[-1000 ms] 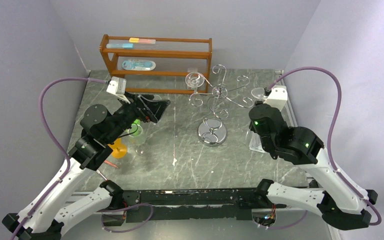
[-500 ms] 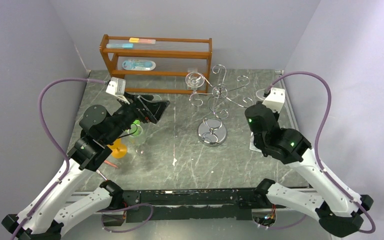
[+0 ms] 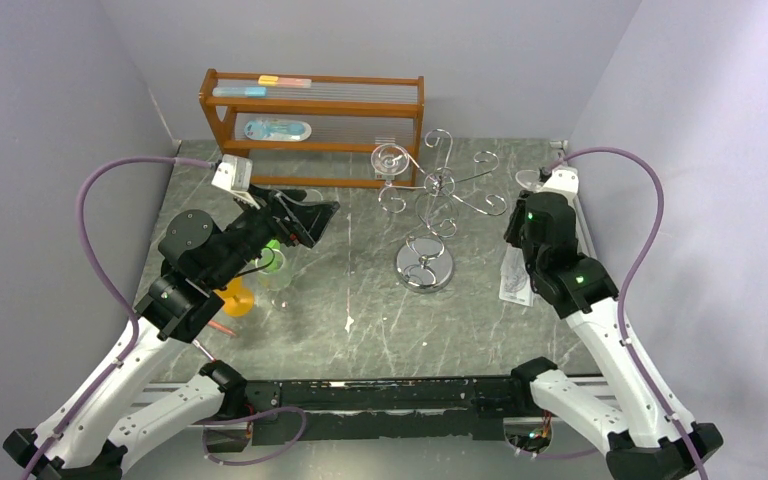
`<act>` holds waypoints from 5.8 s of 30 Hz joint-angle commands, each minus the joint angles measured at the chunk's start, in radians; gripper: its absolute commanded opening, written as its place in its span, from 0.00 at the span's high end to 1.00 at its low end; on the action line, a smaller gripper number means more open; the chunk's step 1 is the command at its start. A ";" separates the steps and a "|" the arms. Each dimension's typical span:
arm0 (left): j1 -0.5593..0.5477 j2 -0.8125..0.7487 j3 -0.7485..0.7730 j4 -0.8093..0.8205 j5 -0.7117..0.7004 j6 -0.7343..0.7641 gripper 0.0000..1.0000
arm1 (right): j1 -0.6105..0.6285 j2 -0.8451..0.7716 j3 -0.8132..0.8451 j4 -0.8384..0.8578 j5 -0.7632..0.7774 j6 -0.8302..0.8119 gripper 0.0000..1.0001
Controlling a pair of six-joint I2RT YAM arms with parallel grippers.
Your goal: Place the wine glass upside down on the wine glass rack
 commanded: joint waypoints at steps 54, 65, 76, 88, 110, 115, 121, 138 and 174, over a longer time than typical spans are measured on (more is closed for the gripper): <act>-0.004 0.133 -0.106 0.278 0.390 -0.093 0.06 | -0.281 -0.146 -0.249 0.328 -1.029 -0.316 1.00; -0.004 0.136 -0.091 0.242 0.364 -0.075 0.07 | -0.280 -0.209 -0.282 0.343 -1.040 -0.317 1.00; -0.005 0.143 -0.086 0.242 0.361 -0.073 0.07 | -0.281 -0.291 -0.308 0.327 -1.021 -0.316 1.00; -0.005 0.145 -0.083 0.238 0.354 -0.076 0.07 | -0.280 -0.350 -0.380 0.406 -0.804 -0.228 1.00; -0.004 0.141 -0.055 0.167 0.293 -0.053 0.06 | -0.281 -0.227 -0.328 0.379 -0.776 -0.158 0.60; -0.005 0.139 -0.034 0.125 0.264 -0.027 0.06 | -0.281 -0.249 -0.317 0.350 -0.771 -0.134 0.41; -0.005 0.130 -0.006 0.057 0.223 0.008 0.05 | -0.281 -0.312 -0.311 0.286 -0.730 -0.128 0.35; -0.004 0.093 0.153 -0.370 -0.218 0.148 0.12 | -0.280 -0.451 -0.093 0.009 -0.337 0.086 0.36; -0.003 0.303 0.042 -0.712 -0.409 0.056 0.42 | -0.281 -0.174 0.239 0.030 -0.376 0.295 0.43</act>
